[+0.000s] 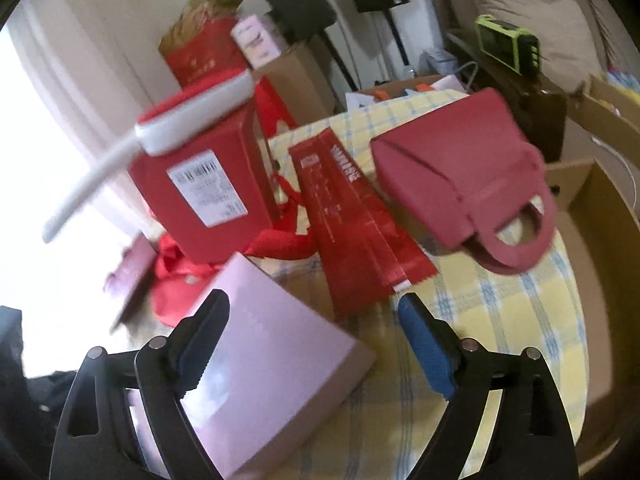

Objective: Organize objects
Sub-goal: 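Grasp the pink box edge with the left gripper while the right gripper approaches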

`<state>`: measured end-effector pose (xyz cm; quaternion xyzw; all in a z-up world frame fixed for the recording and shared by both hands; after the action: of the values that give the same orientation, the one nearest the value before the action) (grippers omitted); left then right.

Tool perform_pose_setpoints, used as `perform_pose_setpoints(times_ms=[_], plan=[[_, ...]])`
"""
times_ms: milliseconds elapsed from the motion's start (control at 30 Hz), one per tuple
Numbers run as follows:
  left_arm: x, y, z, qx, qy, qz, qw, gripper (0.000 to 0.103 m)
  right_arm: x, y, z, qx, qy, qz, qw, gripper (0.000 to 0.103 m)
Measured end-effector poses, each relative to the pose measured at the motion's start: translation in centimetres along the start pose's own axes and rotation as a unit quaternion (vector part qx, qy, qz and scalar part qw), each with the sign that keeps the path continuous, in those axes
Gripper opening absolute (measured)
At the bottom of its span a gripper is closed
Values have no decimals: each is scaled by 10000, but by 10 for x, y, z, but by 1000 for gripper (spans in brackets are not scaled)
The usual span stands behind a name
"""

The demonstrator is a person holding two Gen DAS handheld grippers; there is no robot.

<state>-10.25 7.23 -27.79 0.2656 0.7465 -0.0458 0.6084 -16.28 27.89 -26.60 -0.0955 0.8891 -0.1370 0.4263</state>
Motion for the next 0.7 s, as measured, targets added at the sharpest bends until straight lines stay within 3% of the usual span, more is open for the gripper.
perform_pose_setpoints(times_ms=[133,333,433,600,700], plan=[[3,-7,-5,-101,83,96,9999,102,17,3,4,281,-117,-432,9986,87],[1,-24,-12,-354,404,49,9985,101,18,-9,12,50,-286,-494,9984,79],[1,-39,-15,-706,554,14,9960,100,9,-12,22,161,-549,-542,9969,75],[1,-55,-17,-1272,804,282,9882,99,-7,-21,31,6,-698,-311,9971,70],[-11,-53,-16,-1266,789,416,9879,93,-16,-23,33,-113,-637,-18,9979,70]])
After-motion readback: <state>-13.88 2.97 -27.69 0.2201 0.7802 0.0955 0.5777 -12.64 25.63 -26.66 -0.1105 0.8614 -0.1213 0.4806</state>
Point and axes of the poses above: each gripper's, at about its wrist camera, not at the fingertips, and x roughly the way its jaws point, y to its right, z to its underside, the point moved 1 cm from there along x, roughly the way its jaws point, and after that the axes turned 5 degrees about z, right-handed, at the moved point
